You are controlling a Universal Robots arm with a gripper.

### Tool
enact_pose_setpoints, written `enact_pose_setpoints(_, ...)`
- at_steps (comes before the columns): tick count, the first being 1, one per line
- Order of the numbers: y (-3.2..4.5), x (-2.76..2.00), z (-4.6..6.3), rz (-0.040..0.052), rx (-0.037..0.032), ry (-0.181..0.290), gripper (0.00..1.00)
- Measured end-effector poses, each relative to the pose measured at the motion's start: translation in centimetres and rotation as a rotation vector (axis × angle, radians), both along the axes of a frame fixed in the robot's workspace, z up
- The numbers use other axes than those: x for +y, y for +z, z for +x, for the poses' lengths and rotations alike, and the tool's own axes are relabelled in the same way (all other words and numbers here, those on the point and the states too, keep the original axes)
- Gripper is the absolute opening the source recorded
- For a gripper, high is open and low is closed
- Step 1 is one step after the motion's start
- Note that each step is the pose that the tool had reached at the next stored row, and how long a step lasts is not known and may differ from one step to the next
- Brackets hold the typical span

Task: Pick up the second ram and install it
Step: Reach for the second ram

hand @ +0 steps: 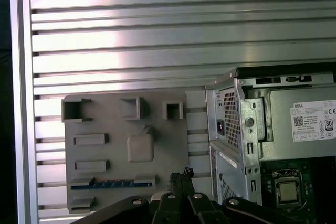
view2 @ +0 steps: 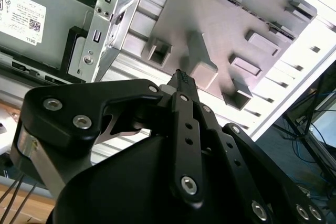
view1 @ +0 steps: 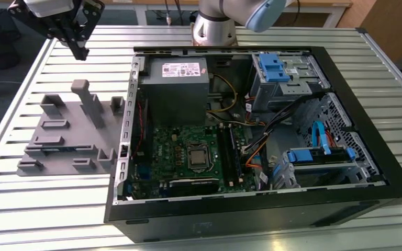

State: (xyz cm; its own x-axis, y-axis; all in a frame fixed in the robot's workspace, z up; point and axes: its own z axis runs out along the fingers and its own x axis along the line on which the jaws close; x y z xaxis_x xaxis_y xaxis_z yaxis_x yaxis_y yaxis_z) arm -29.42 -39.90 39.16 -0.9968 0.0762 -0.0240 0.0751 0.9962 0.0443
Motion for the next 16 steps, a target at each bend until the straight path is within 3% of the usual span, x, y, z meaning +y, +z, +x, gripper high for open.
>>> enact_pose_setpoints(16, -0.02, 0.00, -1.2, 0.0000, 0.0000, 0.000, 0.11)
